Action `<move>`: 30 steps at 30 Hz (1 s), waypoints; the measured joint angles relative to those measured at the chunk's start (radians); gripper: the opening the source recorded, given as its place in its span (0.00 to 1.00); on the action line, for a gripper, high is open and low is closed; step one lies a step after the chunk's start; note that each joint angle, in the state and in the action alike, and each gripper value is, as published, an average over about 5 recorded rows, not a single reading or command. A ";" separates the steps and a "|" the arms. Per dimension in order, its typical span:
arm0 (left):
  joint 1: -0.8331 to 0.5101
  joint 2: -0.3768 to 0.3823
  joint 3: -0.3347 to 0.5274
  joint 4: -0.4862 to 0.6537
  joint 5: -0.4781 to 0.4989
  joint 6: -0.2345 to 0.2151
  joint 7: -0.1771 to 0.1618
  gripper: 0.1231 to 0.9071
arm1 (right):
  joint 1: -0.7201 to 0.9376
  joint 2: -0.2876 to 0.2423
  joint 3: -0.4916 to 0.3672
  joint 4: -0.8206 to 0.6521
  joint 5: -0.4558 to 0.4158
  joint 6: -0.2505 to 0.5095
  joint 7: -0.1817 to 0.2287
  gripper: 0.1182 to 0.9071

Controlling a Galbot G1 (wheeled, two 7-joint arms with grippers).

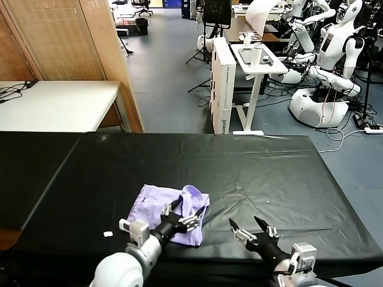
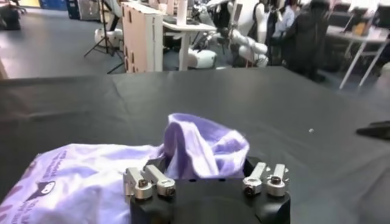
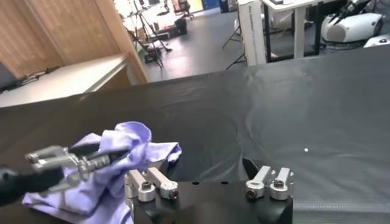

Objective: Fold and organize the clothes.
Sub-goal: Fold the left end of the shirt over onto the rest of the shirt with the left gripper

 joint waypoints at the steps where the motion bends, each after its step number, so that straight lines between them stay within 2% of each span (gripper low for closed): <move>1: 0.003 0.000 -0.005 -0.007 -0.012 -0.001 -0.002 1.00 | 0.001 -0.001 0.000 -0.001 0.001 0.000 -0.001 1.00; 4: 0.011 0.004 -0.023 -0.022 -0.017 0.019 -0.019 1.00 | 0.002 -0.004 -0.003 -0.005 0.002 0.000 -0.004 1.00; 11: 0.054 0.034 -0.098 -0.047 0.002 0.120 -0.080 1.00 | 0.028 -0.007 -0.028 -0.011 0.001 0.013 -0.038 1.00; 16: 0.095 0.046 -0.150 -0.066 -0.039 0.176 -0.111 1.00 | 0.045 -0.016 -0.034 -0.020 0.005 0.014 -0.039 1.00; 23: 0.149 0.022 -0.179 -0.079 -0.113 0.206 -0.119 1.00 | 0.055 -0.033 -0.029 -0.023 0.020 0.016 -0.037 1.00; 30: 0.180 -0.002 -0.184 -0.092 -0.155 0.209 -0.118 1.00 | 0.063 -0.035 -0.033 -0.027 0.027 0.015 -0.035 1.00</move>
